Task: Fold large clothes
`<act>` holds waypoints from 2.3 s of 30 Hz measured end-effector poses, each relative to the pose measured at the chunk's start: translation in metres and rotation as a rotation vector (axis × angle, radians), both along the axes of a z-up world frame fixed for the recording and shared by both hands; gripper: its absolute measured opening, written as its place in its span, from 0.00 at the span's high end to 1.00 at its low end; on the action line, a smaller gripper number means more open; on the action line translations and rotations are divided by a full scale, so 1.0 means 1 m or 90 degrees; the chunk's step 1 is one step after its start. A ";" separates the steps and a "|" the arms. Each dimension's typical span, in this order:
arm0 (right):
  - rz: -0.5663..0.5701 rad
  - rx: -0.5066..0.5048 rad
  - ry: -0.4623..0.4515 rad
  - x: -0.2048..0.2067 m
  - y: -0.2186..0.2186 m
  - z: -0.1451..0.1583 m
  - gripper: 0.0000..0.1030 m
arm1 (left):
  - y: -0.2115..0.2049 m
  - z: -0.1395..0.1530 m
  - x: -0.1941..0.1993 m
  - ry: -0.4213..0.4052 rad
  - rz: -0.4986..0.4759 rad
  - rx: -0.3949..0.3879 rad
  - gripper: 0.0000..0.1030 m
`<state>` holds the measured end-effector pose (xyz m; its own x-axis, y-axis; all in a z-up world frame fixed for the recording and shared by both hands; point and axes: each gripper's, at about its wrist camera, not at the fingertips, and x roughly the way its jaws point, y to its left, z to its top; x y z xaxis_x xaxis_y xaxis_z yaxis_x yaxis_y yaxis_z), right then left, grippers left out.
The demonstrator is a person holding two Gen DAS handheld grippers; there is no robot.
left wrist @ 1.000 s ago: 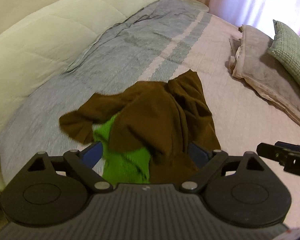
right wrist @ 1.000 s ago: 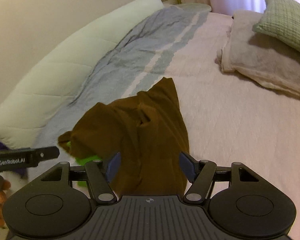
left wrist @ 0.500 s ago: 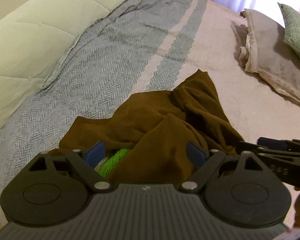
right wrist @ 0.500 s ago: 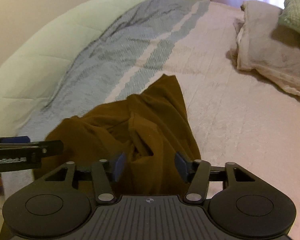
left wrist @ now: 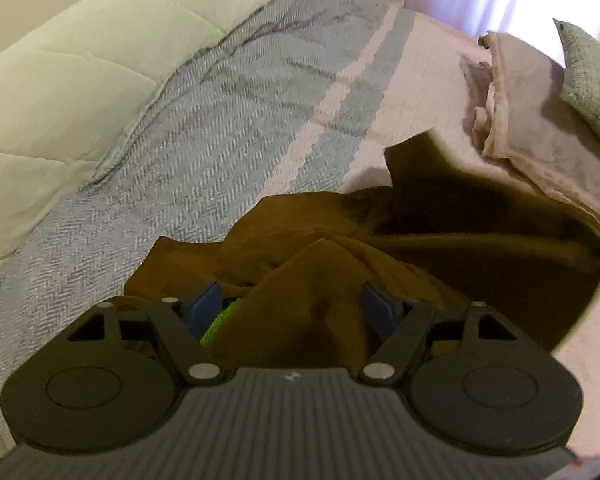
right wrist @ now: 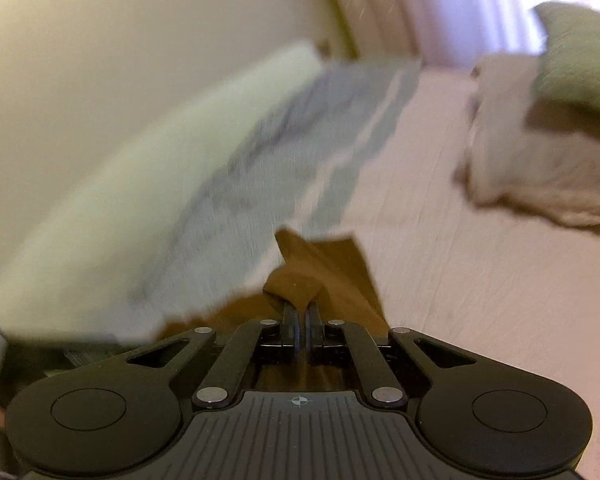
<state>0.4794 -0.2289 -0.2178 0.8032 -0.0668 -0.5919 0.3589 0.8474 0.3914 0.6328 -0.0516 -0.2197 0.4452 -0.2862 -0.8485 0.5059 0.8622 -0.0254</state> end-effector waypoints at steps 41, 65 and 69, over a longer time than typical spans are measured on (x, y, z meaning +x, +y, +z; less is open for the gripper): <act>-0.235 -0.242 -0.180 -0.605 -0.056 0.301 1.00 | -0.165 0.135 -0.556 -0.009 -0.367 -0.137 0.22; -0.370 0.059 0.278 -0.647 0.047 0.102 0.43 | -0.080 0.099 -0.551 0.059 -0.474 0.054 0.21; -0.391 0.067 0.273 -0.639 0.075 0.095 0.43 | -0.058 0.104 -0.549 0.056 -0.501 0.046 0.21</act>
<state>-0.1595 -0.1534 -0.1224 0.3380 -0.3536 -0.8722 0.8935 0.4117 0.1793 0.0836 -0.1096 -0.1155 0.0655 -0.4309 -0.9000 0.9658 0.2540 -0.0514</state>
